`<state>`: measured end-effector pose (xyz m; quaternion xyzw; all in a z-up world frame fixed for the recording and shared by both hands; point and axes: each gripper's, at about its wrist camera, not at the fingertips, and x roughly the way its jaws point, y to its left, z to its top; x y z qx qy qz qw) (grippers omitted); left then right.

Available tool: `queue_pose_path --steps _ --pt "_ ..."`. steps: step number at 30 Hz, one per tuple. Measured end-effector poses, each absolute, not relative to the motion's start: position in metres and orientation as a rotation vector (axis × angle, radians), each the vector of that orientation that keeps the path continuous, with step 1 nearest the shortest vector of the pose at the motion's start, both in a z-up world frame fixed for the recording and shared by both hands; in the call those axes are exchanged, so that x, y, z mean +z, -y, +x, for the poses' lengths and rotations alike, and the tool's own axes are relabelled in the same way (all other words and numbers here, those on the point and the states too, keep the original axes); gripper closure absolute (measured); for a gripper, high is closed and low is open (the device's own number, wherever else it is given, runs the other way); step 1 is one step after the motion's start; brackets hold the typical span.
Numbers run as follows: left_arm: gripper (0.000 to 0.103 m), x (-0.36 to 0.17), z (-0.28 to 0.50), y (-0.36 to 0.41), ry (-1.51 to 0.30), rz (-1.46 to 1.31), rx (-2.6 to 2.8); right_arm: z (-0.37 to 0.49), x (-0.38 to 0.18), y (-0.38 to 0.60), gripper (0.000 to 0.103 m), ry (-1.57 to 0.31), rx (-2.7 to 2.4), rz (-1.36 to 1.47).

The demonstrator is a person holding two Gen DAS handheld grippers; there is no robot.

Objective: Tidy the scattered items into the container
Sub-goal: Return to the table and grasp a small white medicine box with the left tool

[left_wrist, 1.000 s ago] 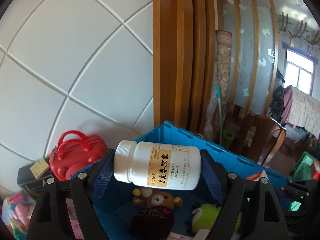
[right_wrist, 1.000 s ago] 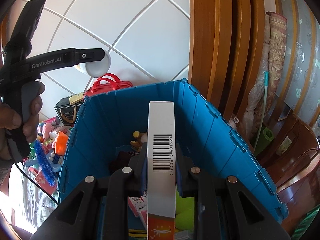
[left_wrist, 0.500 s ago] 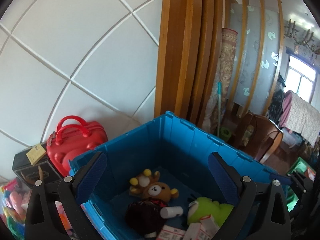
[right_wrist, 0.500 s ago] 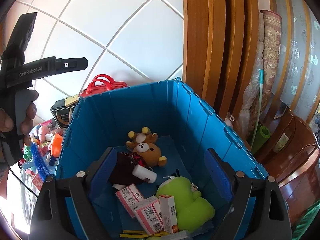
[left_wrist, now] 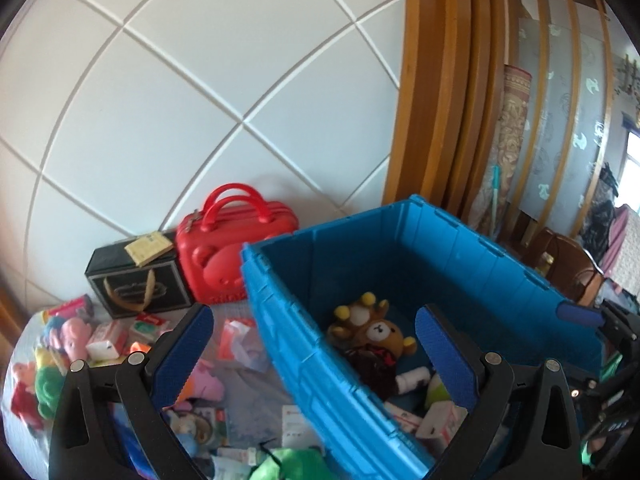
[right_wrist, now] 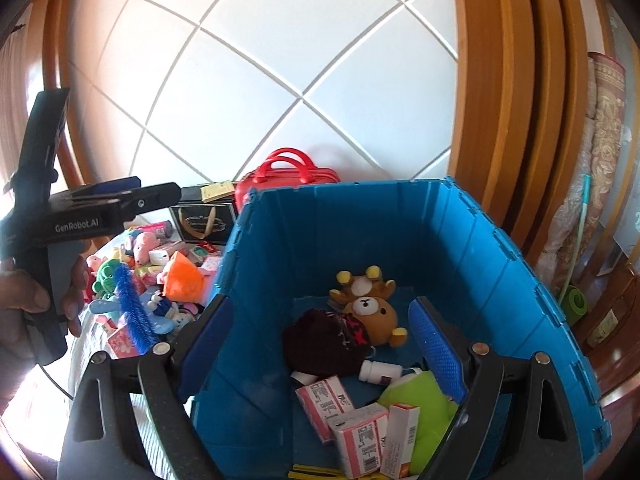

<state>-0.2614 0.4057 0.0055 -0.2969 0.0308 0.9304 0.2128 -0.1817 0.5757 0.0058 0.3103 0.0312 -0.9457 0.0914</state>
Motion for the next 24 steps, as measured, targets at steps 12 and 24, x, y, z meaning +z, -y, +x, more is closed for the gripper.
queue_pose_path --steps 12,24 --pt "0.0 -0.056 -0.21 -0.221 -0.07 -1.037 2.787 -0.177 -0.007 -0.457 0.014 -0.188 -2.654 0.905" --pt "0.0 -0.161 -0.176 -0.1 -0.194 -1.266 2.658 -0.158 -0.057 -0.357 0.013 -0.241 -2.633 1.061"
